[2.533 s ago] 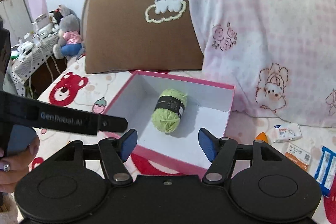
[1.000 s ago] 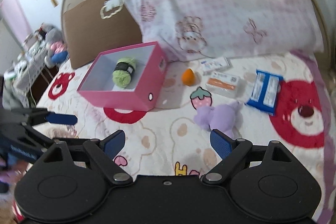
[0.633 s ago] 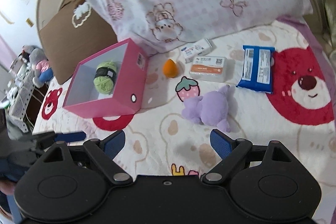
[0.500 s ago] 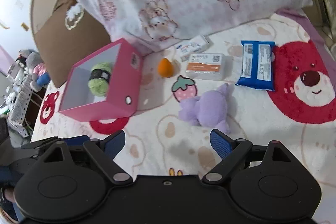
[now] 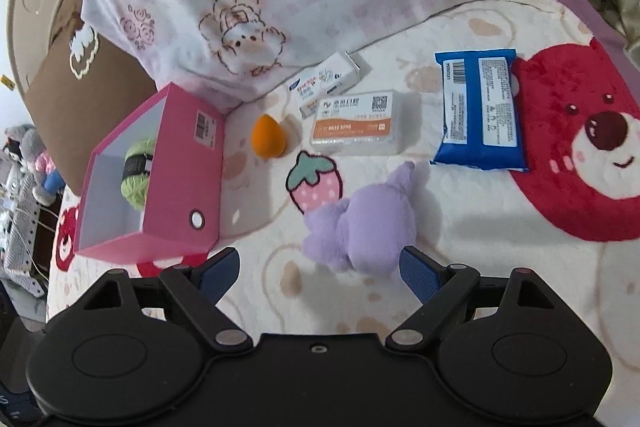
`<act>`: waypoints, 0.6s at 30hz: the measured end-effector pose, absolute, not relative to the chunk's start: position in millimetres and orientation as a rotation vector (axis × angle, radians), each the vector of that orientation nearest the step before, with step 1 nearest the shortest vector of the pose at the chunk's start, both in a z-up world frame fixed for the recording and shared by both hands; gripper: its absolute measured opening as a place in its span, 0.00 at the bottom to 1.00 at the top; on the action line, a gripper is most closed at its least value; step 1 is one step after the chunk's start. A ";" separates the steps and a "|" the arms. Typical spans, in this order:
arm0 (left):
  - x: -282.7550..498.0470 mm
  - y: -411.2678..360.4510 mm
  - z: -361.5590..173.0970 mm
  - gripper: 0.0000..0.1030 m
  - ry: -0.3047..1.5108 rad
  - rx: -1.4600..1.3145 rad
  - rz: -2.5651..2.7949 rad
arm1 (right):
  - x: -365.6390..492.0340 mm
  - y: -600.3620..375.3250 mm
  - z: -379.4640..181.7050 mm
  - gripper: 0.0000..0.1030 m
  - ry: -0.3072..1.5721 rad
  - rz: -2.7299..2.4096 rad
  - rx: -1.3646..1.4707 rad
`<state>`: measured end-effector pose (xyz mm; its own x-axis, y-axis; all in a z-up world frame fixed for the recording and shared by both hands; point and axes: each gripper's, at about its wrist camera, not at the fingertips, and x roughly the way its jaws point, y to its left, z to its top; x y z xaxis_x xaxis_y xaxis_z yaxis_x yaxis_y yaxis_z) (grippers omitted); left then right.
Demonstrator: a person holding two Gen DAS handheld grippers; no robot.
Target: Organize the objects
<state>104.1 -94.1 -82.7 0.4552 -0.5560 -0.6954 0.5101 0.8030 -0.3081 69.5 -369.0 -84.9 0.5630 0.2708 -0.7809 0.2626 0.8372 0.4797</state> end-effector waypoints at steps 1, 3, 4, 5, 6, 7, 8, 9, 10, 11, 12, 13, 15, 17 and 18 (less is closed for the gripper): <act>107.3 -95.3 -88.1 0.87 0.875 -0.064 -0.647 | 70.4 -369.5 -88.9 0.87 0.990 -0.001 0.604; 114.2 -100.8 -99.9 0.86 0.873 -0.058 -0.630 | 71.3 -370.3 -91.9 0.87 0.979 -0.010 0.587; 116.7 -103.6 -105.3 0.86 0.867 -0.051 -0.624 | 71.3 -371.1 -92.8 0.87 0.966 -0.013 0.586; 118.6 -107.3 -110.7 0.81 0.860 -0.037 -0.621 | 72.0 -372.1 -94.9 0.86 0.964 -0.017 0.593; 119.8 -111.4 -116.0 0.74 0.853 -0.016 -0.621 | 72.7 -372.0 -97.9 0.83 0.967 -0.021 0.603; 121.1 -114.5 -121.8 0.72 0.846 -0.011 -0.617 | 72.7 -370.9 -101.1 0.82 0.969 -0.026 0.613; 122.2 -115.7 -126.4 0.72 0.841 -0.021 -0.615 | 73.3 -368.3 -104.5 0.82 0.976 -0.023 0.619; 123.7 -116.7 -132.3 0.71 0.841 -0.039 -0.618 | 74.3 -364.8 -107.5 0.81 0.983 -0.019 0.611; 124.7 -117.1 -137.3 0.71 0.843 -0.058 -0.625 | 75.6 -361.6 -109.0 0.81 0.985 -0.023 0.591; 125.6 -117.2 -142.0 0.68 0.842 -0.080 -0.634 | 77.6 -358.6 -109.7 0.81 0.985 -0.036 0.562; 126.3 -117.0 -146.0 0.66 0.839 -0.102 -0.643 | 80.1 -356.6 -110.1 0.81 0.987 -0.051 0.535; 126.5 -117.2 -149.1 0.65 0.838 -0.116 -0.652 | 82.4 -356.2 -110.4 0.81 0.986 -0.066 0.523; 127.5 -118.4 -153.2 0.62 0.841 -0.127 -0.679 | 85.7 -359.1 -112.1 0.81 0.981 -0.090 0.530; 129.8 -120.5 -157.2 0.60 0.848 -0.138 -0.692 | 88.5 -361.9 -115.0 0.79 0.986 -0.108 0.545; 130.8 -121.3 -159.0 0.59 0.848 -0.148 -0.695 | 89.8 -362.9 -117.1 0.77 0.991 -0.117 0.550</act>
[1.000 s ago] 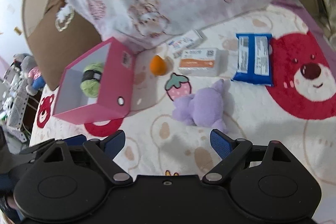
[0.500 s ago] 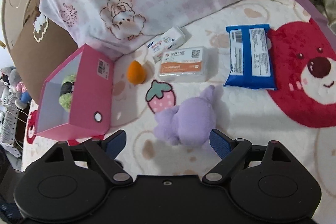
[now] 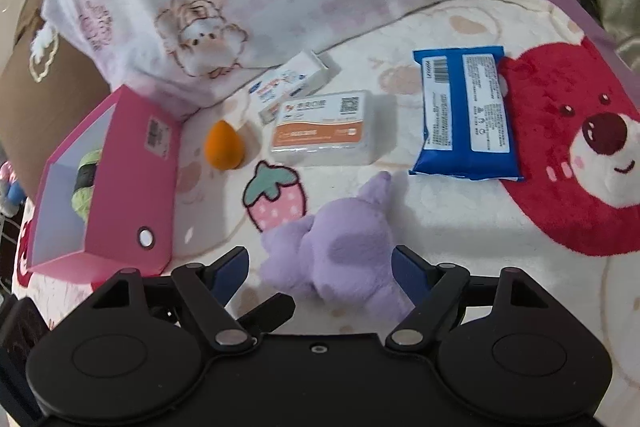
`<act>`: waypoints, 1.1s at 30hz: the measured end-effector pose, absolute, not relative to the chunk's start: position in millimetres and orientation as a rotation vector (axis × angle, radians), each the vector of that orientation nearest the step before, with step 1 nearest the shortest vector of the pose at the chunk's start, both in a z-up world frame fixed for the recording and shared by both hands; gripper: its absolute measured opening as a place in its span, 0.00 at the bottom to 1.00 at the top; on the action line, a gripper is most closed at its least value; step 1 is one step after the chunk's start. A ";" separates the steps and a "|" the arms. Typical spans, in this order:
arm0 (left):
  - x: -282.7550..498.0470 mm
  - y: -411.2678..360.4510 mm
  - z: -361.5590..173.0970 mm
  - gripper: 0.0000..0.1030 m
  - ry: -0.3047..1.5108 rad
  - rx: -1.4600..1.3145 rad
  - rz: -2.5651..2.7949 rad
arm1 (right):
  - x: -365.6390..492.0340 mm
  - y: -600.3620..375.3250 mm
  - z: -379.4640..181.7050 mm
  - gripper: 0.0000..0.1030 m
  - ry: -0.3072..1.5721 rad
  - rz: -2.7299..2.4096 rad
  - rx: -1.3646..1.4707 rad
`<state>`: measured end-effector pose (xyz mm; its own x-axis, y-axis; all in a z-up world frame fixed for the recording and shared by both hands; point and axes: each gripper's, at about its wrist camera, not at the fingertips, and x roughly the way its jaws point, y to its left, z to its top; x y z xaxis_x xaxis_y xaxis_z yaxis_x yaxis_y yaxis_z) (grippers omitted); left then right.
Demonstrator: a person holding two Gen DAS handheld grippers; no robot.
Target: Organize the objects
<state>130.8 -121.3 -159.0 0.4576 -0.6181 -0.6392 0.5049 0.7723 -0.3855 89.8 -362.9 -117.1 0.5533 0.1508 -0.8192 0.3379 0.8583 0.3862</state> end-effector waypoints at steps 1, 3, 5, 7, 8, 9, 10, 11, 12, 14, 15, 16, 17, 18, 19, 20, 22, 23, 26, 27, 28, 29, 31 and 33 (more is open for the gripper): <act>132.4 -121.6 -160.8 0.58 0.854 -0.160 -0.692 | 90.8 -363.7 -119.1 0.75 0.998 -0.123 0.556; 135.2 -121.8 -163.9 0.53 0.857 -0.192 -0.700 | 92.3 -365.6 -124.4 0.73 1.011 -0.129 0.576; 135.7 -122.0 -166.0 0.49 0.840 -0.206 -0.708 | 92.7 -368.3 -129.4 0.68 1.018 -0.138 0.590; 136.7 -123.3 -168.2 0.44 0.832 -0.201 -0.712 | 94.8 -370.0 -133.9 0.61 1.026 -0.153 0.589; 136.8 -123.4 -168.1 0.41 0.837 -0.205 -0.714 | 96.4 -370.9 -135.9 0.60 1.030 -0.158 0.590; 137.6 -124.2 -169.3 0.38 0.839 -0.206 -0.713 | 98.2 -371.8 -137.9 0.56 1.033 -0.161 0.592; 138.3 -124.4 -170.3 0.37 0.839 -0.208 -0.711 | 100.0 -372.8 -140.0 0.54 1.036 -0.164 0.593; 139.0 -124.6 -171.3 0.34 0.839 -0.209 -0.711 | 101.9 -373.6 -142.0 0.53 1.041 -0.173 0.587; 139.9 -124.4 -172.1 0.30 0.840 -0.213 -0.710 | 103.4 -373.6 -143.7 0.50 1.046 -0.182 0.579; 141.9 -123.2 -174.4 0.29 0.855 -0.236 -0.720 | 106.4 -373.0 -146.9 0.46 1.063 -0.202 0.549; 143.0 -122.9 -175.6 0.29 0.865 -0.250 -0.721 | 107.7 -372.8 -149.2 0.46 1.074 -0.207 0.538; 143.6 -123.3 -176.9 0.29 0.870 -0.251 -0.716 | 108.3 -373.1 -151.1 0.46 1.080 -0.205 0.537; 144.2 -124.1 -178.4 0.29 0.875 -0.247 -0.712 | 109.0 -373.2 -152.2 0.46 1.082 -0.203 0.539; 144.6 -124.8 -180.0 0.29 0.876 -0.244 -0.708 | 109.7 -373.5 -152.8 0.47 1.085 -0.202 0.539; 144.7 -125.2 -181.4 0.29 0.877 -0.243 -0.703 | 110.5 -374.1 -153.9 0.48 1.089 -0.202 0.542; 144.9 -125.7 -182.1 0.29 0.878 -0.240 -0.699 | 111.1 -374.9 -155.5 0.48 1.096 -0.203 0.549; 144.3 -127.9 -182.4 0.25 0.878 -0.215 -0.700 | 111.8 -377.5 -160.1 0.53 1.109 -0.207 0.575; 143.1 -130.3 -181.6 0.24 0.873 -0.187 -0.701 | 111.6 -379.0 -162.0 0.53 1.110 -0.210 0.585; 138.0 -134.3 -178.9 0.23 0.847 -0.139 -0.709 | 111.3 -378.4 -163.2 0.47 1.103 -0.198 0.585; 137.1 -135.4 -179.2 0.23 0.844 -0.130 -0.708 | 112.1 -376.7 -162.7 0.46 1.103 -0.188 0.583; 136.6 -135.3 -179.7 0.23 0.847 -0.132 -0.706 | 112.5 -375.7 -162.5 0.45 1.105 -0.184 0.578; 137.2 -134.4 -180.7 0.23 0.855 -0.145 -0.707 | 112.5 -375.6 -162.4 0.45 1.106 -0.178 0.581; 138.8 -131.7 -182.2 0.23 0.874 -0.176 -0.709 | 111.9 -376.7 -163.0 0.45 1.108 -0.169 0.596; 139.9 -130.9 -182.9 0.23 0.886 -0.182 -0.709 | 111.3 -377.0 -163.0 0.45 1.119 -0.151 0.603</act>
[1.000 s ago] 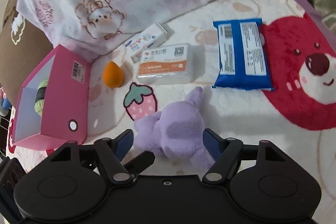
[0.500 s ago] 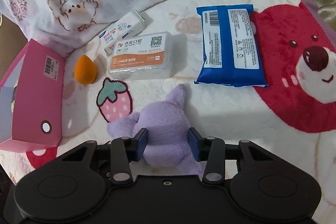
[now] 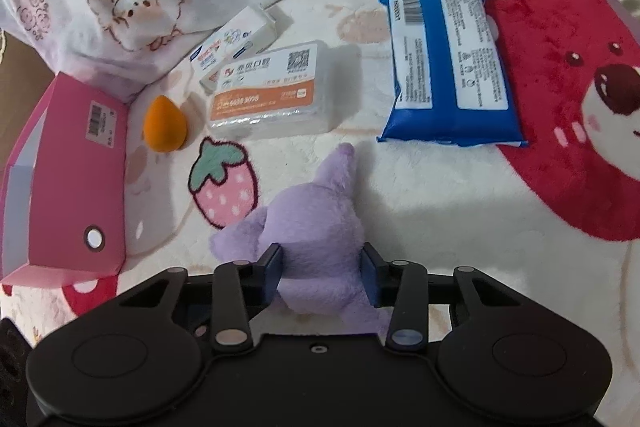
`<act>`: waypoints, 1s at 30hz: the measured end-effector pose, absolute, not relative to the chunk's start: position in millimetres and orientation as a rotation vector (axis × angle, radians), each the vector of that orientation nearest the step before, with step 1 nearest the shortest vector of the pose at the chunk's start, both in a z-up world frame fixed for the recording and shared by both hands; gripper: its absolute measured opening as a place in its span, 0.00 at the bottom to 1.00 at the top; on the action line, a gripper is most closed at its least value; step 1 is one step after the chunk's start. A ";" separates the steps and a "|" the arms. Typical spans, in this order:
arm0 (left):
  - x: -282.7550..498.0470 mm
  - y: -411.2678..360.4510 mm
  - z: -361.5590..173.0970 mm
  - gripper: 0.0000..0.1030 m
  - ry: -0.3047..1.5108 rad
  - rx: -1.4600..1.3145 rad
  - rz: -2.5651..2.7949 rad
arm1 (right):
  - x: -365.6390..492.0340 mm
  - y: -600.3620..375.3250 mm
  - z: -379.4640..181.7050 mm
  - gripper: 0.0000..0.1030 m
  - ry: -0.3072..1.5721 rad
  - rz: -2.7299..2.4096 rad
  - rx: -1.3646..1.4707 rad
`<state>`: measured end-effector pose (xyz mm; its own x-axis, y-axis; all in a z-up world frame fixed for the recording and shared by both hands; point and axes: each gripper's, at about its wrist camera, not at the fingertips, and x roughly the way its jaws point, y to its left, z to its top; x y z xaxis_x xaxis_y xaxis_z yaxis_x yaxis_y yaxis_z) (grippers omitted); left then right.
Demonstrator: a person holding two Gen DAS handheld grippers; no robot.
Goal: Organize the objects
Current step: 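Lift the purple plush with the right gripper toward the pink box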
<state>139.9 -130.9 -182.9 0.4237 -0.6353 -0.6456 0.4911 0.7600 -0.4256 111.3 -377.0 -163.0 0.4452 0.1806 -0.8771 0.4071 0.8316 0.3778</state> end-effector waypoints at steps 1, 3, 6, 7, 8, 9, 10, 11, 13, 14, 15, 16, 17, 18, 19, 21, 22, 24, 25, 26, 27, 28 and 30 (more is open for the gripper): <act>139.4 -130.9 -182.9 0.23 0.888 -0.183 -0.710 | 110.8 -376.5 -162.7 0.45 1.123 -0.145 0.606; 139.7 -131.1 -182.9 0.23 0.888 -0.185 -0.709 | 109.4 -374.3 -161.8 0.45 1.133 -0.136 0.602; 138.7 -131.9 -183.5 0.23 0.876 -0.167 -0.709 | 109.4 -370.8 -161.2 0.45 1.134 -0.136 0.577; 137.6 -132.4 -183.8 0.23 0.873 -0.164 -0.709 | 110.2 -370.5 -161.8 0.45 1.135 -0.141 0.573; 137.0 -133.1 -184.3 0.23 0.871 -0.162 -0.708 | 111.3 -370.2 -162.3 0.45 1.135 -0.146 0.567; 137.4 -133.2 -184.9 0.23 0.872 -0.162 -0.705 | 112.6 -369.2 -162.7 0.45 1.135 -0.149 0.553; 137.4 -133.3 -185.1 0.23 0.871 -0.162 -0.700 | 113.6 -368.2 -162.9 0.46 1.134 -0.155 0.539; 137.5 -133.5 -185.4 0.23 0.869 -0.157 -0.694 | 114.7 -367.4 -163.2 0.46 1.135 -0.160 0.529; 137.9 -133.5 -184.9 0.23 0.861 -0.148 -0.682 | 115.0 -369.5 -165.4 0.47 1.141 -0.170 0.541; 137.9 -133.4 -184.9 0.23 0.859 -0.148 -0.684 | 114.9 -370.9 -165.8 0.47 1.141 -0.168 0.552; 137.5 -133.3 -185.1 0.23 0.859 -0.152 -0.684 | 114.5 -372.1 -166.1 0.46 1.141 -0.164 0.559; 137.6 -133.1 -185.0 0.23 0.856 -0.151 -0.687 | 113.9 -373.1 -166.1 0.46 1.139 -0.154 0.569; 136.9 -133.2 -184.8 0.23 0.852 -0.151 -0.692 | 112.7 -373.7 -165.7 0.46 1.137 -0.148 0.576; 136.9 -132.9 -184.1 0.23 0.853 -0.154 -0.695 | 111.7 -374.2 -164.8 0.45 1.136 -0.142 0.580; 136.7 -132.5 -183.4 0.23 0.855 -0.155 -0.700 | 110.7 -374.1 -163.7 0.45 1.136 -0.139 0.583; 136.4 -131.8 -182.7 0.23 0.865 -0.158 -0.701 | 108.8 -373.8 -162.5 0.45 1.141 -0.135 0.592; 136.5 -130.6 -182.9 0.23 0.873 -0.168 -0.700 | 107.9 -374.2 -162.6 0.45 1.145 -0.137 0.602; 136.0 -128.7 -183.4 0.23 0.879 -0.190 -0.700 | 105.3 -374.4 -162.1 0.45 1.146 -0.136 0.604; 135.5 -128.1 -183.1 0.23 0.878 -0.192 -0.700 | 102.5 -372.7 -160.8 0.45 1.145 -0.134 0.597; 134.8 -127.9 -182.3 0.23 0.877 -0.190 -0.700 | 101.6 -371.3 -159.5 0.45 1.144 -0.131 0.588; 133.5 -127.6 -181.0 0.23 0.873 -0.187 -0.699 | 100.7 -369.7 -157.9 0.45 1.143 -0.126 0.581; 132.6 -127.1 -179.5 0.23 0.867 -0.183 -0.697 | 100.4 -367.7 -156.7 0.45 1.142 -0.121 0.573; 130.2 -125.9 -176.6 0.23 0.860 -0.171 -0.691 | 102.1 -364.9 -155.8 0.45 1.144 -0.109 0.564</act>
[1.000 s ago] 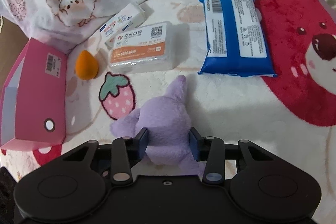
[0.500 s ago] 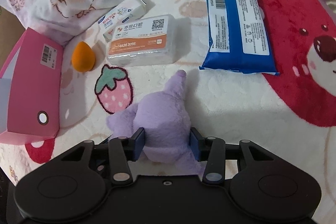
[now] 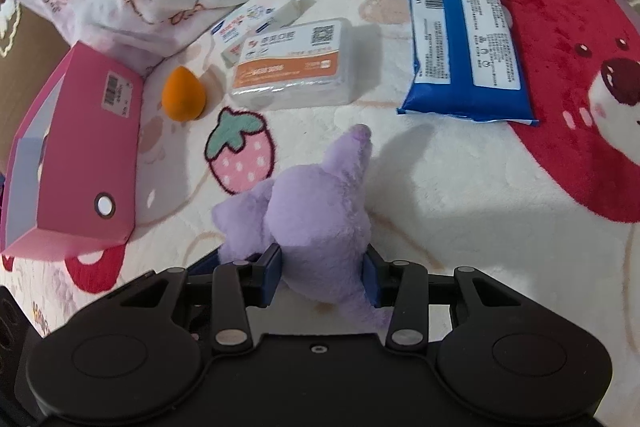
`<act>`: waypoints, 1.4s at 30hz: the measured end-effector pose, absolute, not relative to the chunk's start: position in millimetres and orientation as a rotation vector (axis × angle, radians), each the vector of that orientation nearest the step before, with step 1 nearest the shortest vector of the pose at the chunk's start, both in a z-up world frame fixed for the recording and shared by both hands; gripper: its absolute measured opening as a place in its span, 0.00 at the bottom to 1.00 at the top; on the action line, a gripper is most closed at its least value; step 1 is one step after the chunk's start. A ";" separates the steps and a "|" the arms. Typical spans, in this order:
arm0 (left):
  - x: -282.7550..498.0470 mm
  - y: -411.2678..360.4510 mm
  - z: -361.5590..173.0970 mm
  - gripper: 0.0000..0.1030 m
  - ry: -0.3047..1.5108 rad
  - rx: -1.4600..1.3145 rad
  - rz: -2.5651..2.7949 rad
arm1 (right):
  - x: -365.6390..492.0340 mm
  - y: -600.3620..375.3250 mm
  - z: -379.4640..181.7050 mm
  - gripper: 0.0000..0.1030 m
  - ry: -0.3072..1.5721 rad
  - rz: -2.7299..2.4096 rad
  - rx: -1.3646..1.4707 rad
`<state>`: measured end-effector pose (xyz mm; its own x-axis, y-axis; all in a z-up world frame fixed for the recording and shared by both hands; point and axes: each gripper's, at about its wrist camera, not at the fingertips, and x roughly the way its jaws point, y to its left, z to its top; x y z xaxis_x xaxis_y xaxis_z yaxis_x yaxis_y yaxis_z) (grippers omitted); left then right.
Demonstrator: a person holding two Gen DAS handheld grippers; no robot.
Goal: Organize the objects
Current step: 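Lift the purple plush with the right gripper toward the pink box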
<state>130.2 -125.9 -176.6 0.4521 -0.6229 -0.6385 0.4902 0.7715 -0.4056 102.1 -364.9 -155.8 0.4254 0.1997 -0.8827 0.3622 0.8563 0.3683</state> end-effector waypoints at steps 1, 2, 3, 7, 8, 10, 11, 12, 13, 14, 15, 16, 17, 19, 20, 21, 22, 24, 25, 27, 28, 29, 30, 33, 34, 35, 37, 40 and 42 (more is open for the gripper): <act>129.7 -124.6 -175.5 0.23 0.859 -0.170 -0.690 | 101.8 -363.5 -155.4 0.45 1.143 -0.104 0.560; 129.0 -123.3 -174.6 0.23 0.859 -0.170 -0.690 | 101.7 -362.4 -155.0 0.45 1.144 -0.099 0.555; 128.1 -122.1 -173.8 0.23 0.858 -0.170 -0.689 | 102.0 -361.2 -154.6 0.45 1.144 -0.094 0.553; 127.3 -114.1 -167.8 0.23 0.872 -0.187 -0.692 | 100.2 -359.8 -151.3 0.45 1.140 -0.079 0.564; 126.2 -113.0 -165.5 0.23 0.865 -0.178 -0.691 | 99.4 -359.3 -150.3 0.45 1.135 -0.071 0.570; 123.8 -110.8 -161.0 0.23 0.861 -0.168 -0.690 | 98.0 -357.9 -148.3 0.45 1.130 -0.056 0.579; 122.8 -109.8 -159.4 0.23 0.861 -0.167 -0.692 | 97.3 -357.1 -147.0 0.45 1.127 -0.050 0.578; 121.2 -108.8 -157.8 0.23 0.858 -0.165 -0.693 | 96.3 -355.8 -145.9 0.45 1.125 -0.046 0.577; 119.3 -107.7 -156.5 0.23 0.854 -0.162 -0.692 | 95.3 -354.4 -144.7 0.45 1.123 -0.044 0.575; 117.0 -107.5 -155.6 0.23 0.848 -0.154 -0.695 | 94.8 -353.0 -143.3 0.45 1.122 -0.042 0.572; 114.2 -107.7 -154.6 0.23 0.840 -0.136 -0.697 | 94.4 -351.5 -141.4 0.45 1.121 -0.039 0.565; 111.8 -107.4 -153.4 0.23 0.835 -0.118 -0.696 | 94.0 -349.8 -140.1 0.45 1.119 -0.032 0.557; 111.0 -106.3 -152.4 0.23 0.839 -0.114 -0.698 | 93.2 -347.3 -139.4 0.45 1.121 -0.025 0.547; 108.5 -102.1 -150.0 0.23 0.854 -0.118 -0.697 | 91.4 -342.6 -137.6 0.45 1.126 -0.007 0.528; 106.5 -99.6 -148.0 0.23 0.854 -0.118 -0.696 | 90.1 -340.5 -136.0 0.45 1.125 0.005 0.525; 104.0 -97.0 -145.0 0.23 0.851 -0.117 -0.693 | 89.0 -339.3 -134.4 0.45 1.123 0.016 0.526; 101.8 -93.8 -141.8 0.23 0.845 -0.124 -0.684 | 87.9 -338.0 -132.5 0.45 1.119 0.030 0.529; 98.2 -86.4 -134.3 0.23 0.847 -0.151 -0.668 | 85.8 -335.6 -127.8 0.45 1.107 0.060 0.537; 96.6 -83.2 -130.1 0.23 0.855 -0.154 -0.661 | 85.1 -332.8 -125.4 0.45 1.104 0.075 0.529; 91.6 -76.2 -121.4 0.23 0.843 -0.157 -0.649 | 82.0 -326.2 -118.4 0.45 1.084 0.105 0.515; 88.3 -72.4 -116.9 0.23 0.831 -0.154 -0.649 | 80.0 -323.9 -114.7 0.45 1.071 0.118 0.514; 85.0 -68.0 -113.1 0.23 0.820 -0.155 -0.650 | 77.8 -322.1 -111.1 0.45 1.060 0.131 0.517; 81.6 -62.8 -109.9 0.23 0.808 -0.165 -0.651 | 75.4 -320.7 -108.0 0.45 1.050 0.144 0.524; 73.1 -47.7 -106.2 0.23 0.803 -0.204 -0.648 | 69.2 -315.6 -103.1 0.45 1.037 0.179 0.540; 70.3 -44.8 -105.0 0.23 0.802 -0.204 -0.648 | 67.5 -311.5 -102.2 0.45 1.035 0.185 0.534; 66.9 -42.6 -102.9 0.23 0.798 -0.194 -0.644 | 65.5 -306.7 -100.7 0.45 1.033 0.193 0.522; 59.1 -40.6 -97.9 0.23 0.784 -0.156 -0.639 | 60.6 -298.3 -95.2 0.45 1.022 0.205 0.493; 50.8 -38.7 -88.1 0.23 0.782 -0.111 -0.635 | 54.0 -289.1 -84.4 0.45 1.003 0.218 0.458; 46.7 -33.8 -79.1 0.23 0.785 -0.119 -0.632 | 50.1 -285.5 -77.9 0.45 0.998 0.224 0.458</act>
<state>46.7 -33.8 -79.1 0.5341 -0.5721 -0.6224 0.4864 0.8101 -0.3272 50.1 -285.5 -77.9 0.5296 0.3859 -0.7554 0.0256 0.8829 0.4689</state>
